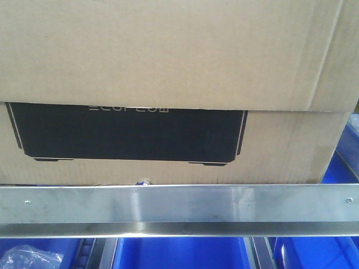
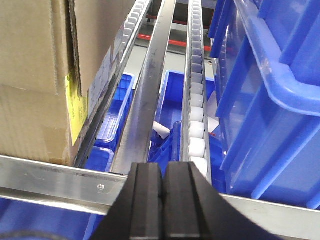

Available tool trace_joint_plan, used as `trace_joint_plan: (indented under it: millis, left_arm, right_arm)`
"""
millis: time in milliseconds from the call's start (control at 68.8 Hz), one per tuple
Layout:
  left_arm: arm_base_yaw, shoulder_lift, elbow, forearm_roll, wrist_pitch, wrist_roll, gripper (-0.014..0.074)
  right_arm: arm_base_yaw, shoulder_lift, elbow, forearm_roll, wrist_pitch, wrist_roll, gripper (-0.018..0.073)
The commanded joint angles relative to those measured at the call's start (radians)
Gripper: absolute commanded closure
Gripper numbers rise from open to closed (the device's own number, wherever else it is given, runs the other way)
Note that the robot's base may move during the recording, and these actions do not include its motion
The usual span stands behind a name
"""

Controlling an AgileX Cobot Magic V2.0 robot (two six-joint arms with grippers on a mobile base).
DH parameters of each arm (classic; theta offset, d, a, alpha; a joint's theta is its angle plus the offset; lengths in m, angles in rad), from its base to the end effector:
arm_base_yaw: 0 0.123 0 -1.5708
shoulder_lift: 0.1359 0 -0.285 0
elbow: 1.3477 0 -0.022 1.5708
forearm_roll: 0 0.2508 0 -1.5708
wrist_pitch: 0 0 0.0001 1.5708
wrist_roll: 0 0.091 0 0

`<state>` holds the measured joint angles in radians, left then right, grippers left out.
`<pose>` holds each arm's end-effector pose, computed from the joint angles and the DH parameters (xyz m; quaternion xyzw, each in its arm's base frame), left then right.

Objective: Grab box from left shelf to table start

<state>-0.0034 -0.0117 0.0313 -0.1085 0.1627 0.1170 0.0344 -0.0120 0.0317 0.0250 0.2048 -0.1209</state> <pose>0.0565 -0.0018 0.1885 0.0108 0.7395 -0.0043 0.6730 0.0560 0.0024 0.1845 -0.0509 0.7522 -0.0185 0.6567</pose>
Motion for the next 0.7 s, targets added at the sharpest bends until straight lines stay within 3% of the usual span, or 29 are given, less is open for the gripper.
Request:
trace_joint_plan:
  millis: [0, 407, 552, 683]
  left_arm:
    - [-0.008, -0.017, -0.004, -0.004, -0.091, 0.001, 0.0696]
    - [-0.008, -0.017, -0.004, -0.004, -0.098, 0.001, 0.0696]
    - [-0.008, -0.017, -0.004, -0.011, -0.187, 0.001, 0.0696]
    - [-0.008, -0.017, -0.020, -0.049, -0.338, -0.001, 0.0696]
  right_arm:
    - [-0.006, -0.008, 0.002, -0.011, -0.086, -0.005, 0.0503]
    - [-0.006, -0.008, 0.002, -0.011, -0.086, -0.005, 0.0503]
    - [-0.006, -0.008, 0.002, -0.011, -0.086, -0.005, 0.0503]
    - [-0.006, -0.008, 0.002, -0.011, -0.086, -0.005, 0.0503]
